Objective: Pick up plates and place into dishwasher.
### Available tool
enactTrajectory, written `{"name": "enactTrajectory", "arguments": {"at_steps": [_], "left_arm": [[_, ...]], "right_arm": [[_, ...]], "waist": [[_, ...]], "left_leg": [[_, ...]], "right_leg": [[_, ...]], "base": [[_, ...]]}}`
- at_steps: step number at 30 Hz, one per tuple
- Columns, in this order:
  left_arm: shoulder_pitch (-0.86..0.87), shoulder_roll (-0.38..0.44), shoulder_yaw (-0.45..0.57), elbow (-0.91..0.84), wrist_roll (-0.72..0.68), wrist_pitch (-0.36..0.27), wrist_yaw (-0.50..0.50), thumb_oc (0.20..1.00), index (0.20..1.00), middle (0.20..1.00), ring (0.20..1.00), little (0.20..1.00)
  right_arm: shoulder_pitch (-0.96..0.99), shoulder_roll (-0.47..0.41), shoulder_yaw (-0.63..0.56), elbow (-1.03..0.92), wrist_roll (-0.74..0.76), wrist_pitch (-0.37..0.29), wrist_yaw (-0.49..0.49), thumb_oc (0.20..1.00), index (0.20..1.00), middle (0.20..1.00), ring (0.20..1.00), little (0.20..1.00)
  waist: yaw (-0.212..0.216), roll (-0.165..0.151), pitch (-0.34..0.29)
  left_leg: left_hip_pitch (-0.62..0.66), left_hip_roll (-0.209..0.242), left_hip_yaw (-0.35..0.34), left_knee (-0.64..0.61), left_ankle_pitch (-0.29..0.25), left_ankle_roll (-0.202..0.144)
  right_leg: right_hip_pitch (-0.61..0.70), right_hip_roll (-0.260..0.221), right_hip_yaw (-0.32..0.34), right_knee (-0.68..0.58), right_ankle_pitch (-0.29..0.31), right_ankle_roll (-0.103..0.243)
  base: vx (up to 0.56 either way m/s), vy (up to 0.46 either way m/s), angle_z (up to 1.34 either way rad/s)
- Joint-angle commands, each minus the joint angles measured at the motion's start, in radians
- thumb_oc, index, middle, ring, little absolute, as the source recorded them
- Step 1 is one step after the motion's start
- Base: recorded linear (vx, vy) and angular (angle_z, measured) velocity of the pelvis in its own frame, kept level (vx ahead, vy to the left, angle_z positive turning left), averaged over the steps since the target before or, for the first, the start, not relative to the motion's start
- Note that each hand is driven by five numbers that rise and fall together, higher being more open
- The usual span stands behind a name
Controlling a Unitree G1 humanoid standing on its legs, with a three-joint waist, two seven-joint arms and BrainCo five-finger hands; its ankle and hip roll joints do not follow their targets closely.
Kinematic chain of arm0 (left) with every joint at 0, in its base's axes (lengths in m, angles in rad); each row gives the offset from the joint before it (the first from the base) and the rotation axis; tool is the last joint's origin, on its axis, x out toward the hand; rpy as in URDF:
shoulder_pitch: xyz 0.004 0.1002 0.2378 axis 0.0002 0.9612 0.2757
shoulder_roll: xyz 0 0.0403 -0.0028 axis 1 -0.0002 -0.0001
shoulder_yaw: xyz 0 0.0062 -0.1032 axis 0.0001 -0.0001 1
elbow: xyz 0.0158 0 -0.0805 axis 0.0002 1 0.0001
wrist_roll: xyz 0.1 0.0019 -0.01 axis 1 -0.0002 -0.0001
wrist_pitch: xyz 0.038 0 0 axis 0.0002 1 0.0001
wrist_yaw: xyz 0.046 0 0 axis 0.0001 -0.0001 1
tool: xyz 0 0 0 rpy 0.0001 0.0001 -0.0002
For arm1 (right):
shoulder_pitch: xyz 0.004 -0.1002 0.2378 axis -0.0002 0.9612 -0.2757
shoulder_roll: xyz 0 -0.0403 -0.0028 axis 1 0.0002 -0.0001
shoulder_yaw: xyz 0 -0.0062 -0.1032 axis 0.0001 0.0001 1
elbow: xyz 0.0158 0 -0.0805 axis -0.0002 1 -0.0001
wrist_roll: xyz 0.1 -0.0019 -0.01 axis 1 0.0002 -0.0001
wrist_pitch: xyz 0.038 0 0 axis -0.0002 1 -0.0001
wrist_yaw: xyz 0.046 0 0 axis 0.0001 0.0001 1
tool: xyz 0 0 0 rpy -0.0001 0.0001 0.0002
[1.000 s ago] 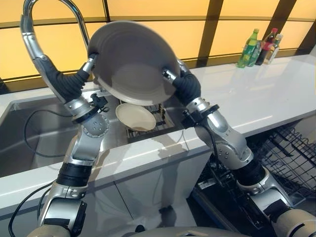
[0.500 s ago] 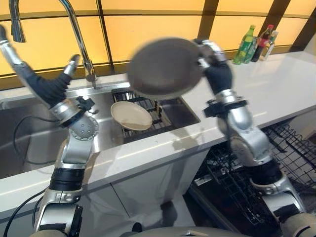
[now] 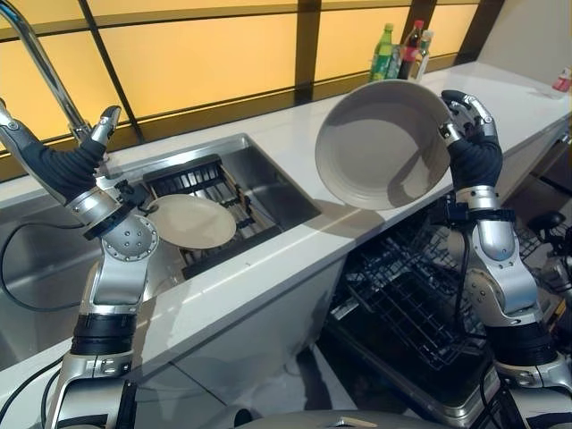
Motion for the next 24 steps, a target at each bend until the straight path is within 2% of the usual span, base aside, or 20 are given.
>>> {"name": "enactTrajectory", "arguments": {"at_steps": [1,6,11,24], "left_arm": [[-0.033,0.046,-0.012,0.055,0.024,-0.033,-0.002,1.0,1.0,1.0,1.0,1.0],[-0.011,0.052,0.005,0.054,0.027,-0.033,0.0,1.0,1.0,1.0,1.0,1.0],[0.025,0.06,0.042,0.061,0.035,-0.048,-0.012,1.0,1.0,1.0,1.0,1.0],[0.158,0.116,0.175,0.108,0.065,-0.098,-0.046,1.0,1.0,1.0,1.0,1.0]], "right_arm": [[-0.01,-0.027,-0.066,-0.041,-0.015,-0.076,-0.019,0.2,0.2,0.2,0.2,0.2],[0.026,-0.028,-0.093,-0.043,-0.031,-0.073,-0.048,0.2,0.2,0.2,0.2,0.2],[0.096,-0.038,-0.14,-0.025,-0.111,-0.046,-0.08,0.2,0.2,0.2,0.2,0.2],[0.305,-0.04,-0.324,0.076,-0.178,-0.026,-0.134,0.2,0.2,0.2,0.2,0.2]], "waist": [[0.027,0.022,-0.056],[0.022,0.021,-0.056],[0.011,0.023,-0.056],[-0.046,0.032,-0.027]], "left_leg": [[0.086,0.06,-0.008,0.021,-0.152,-0.031],[0.087,0.062,-0.001,0.02,-0.152,-0.032],[0.088,0.063,0.005,0.018,-0.153,-0.031],[0.088,0.061,0.034,0.01,-0.155,-0.022]], "right_leg": [[-0.154,-0.026,0.006,-0.007,0.17,0.059],[-0.154,-0.026,0.01,-0.008,0.17,0.061],[-0.159,-0.026,0.016,-0.007,0.172,0.063],[-0.194,-0.026,0.057,0.009,0.18,0.076]], "base": [[0.0,0.0,0.0],[0.0,0.0,0.0],[0.0,-0.006,-0.01],[0.01,-0.065,-0.09]]}}
